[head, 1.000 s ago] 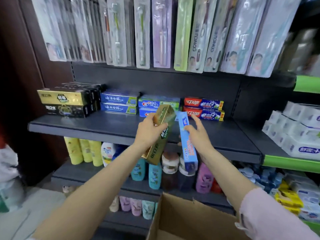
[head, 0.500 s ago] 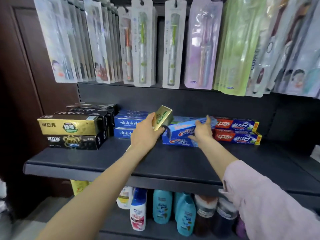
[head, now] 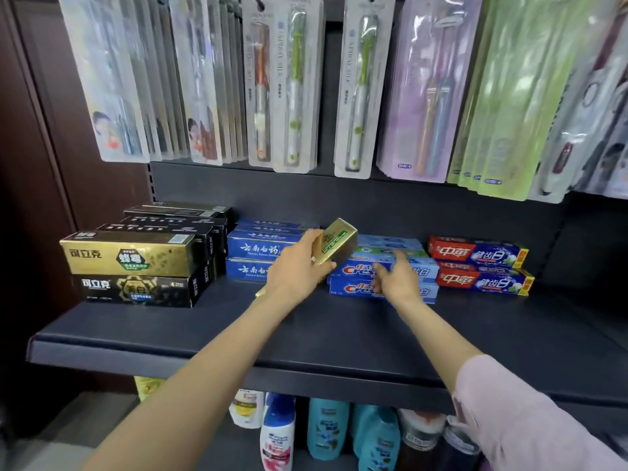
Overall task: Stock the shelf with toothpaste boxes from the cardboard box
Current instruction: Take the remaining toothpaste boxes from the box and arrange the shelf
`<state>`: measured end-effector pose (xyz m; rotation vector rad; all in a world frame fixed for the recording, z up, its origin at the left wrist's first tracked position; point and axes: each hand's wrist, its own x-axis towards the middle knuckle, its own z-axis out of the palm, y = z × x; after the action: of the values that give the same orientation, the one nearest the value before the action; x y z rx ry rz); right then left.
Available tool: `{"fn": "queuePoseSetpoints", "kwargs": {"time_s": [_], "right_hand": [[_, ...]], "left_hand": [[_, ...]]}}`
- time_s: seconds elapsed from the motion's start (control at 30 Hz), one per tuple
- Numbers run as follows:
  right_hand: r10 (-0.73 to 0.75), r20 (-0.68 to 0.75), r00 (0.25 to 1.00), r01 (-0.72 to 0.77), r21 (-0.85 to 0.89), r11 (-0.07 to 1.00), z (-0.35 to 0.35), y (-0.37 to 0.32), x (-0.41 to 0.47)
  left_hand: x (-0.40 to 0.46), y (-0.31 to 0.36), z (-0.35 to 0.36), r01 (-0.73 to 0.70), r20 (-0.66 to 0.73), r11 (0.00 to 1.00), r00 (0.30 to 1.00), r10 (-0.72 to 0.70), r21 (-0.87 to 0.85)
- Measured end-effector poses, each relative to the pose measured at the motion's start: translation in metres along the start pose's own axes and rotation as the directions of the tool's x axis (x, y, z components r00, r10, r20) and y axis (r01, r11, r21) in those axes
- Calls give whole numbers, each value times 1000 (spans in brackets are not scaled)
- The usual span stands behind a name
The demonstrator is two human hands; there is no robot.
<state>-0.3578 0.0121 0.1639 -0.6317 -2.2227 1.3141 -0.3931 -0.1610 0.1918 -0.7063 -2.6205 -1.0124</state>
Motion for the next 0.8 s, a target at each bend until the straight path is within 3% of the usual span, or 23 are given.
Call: {"fn": "queuePoseSetpoints", "kwargs": {"time_s": [0.07, 0.13, 0.2, 0.37, 0.57, 0.8], "right_hand": [[-91, 16, 996, 90, 83, 992, 0, -8, -10], [-161, 135, 978, 112, 316, 942, -1, -20, -22], [-223, 268, 937, 88, 436, 895, -3, -28, -33], [-310, 282, 908, 165, 439, 883, -14, -39, -58], [-334, 311, 890, 166, 462, 871, 4, -42, -94], [-445, 434, 783, 387, 221, 895, 63, -63, -134]], "left_hand": [[1, 0, -2, -2, 20, 997, 1000, 4, -75], [0, 1, -9, -34, 36, 993, 999, 38, -110], [-5, 2, -16, -85, 74, 988, 993, 95, -127], [-30, 0, -35, -78, 97, 985, 991, 94, -153], [-74, -8, -72, -15, 128, 1000, 992, 14, 1], [-110, -74, -125, -8, 94, 915, 995, -33, 404]]}}
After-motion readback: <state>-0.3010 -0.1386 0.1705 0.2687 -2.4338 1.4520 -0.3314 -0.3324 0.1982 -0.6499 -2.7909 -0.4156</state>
